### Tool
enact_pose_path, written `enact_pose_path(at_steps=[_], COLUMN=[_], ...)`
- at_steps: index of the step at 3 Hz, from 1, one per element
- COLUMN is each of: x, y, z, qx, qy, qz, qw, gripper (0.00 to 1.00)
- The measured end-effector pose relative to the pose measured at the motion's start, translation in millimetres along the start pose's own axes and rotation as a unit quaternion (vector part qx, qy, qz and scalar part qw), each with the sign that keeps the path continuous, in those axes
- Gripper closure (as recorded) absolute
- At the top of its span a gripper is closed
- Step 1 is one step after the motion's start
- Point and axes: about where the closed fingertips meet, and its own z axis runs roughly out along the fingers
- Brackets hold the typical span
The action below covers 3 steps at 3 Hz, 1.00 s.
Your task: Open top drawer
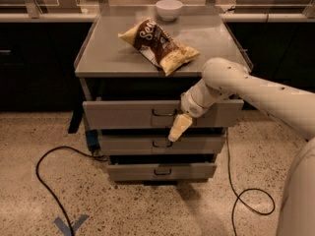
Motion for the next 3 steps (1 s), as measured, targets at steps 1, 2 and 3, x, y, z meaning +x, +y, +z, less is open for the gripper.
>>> enact_pose_path(at_steps=[1, 2, 3], x=[2.3, 5.0, 5.0], y=[13.6, 36.6, 36.6], z=[-4.8, -10.6, -10.6], qx=[-0.016, -0.042, -0.042], qy=[0.000, -0.004, -0.004], qz=[0.011, 0.019, 0.019], qw=[0.9998, 0.9989, 0.9989], gripper=[0.00, 0.00, 0.00])
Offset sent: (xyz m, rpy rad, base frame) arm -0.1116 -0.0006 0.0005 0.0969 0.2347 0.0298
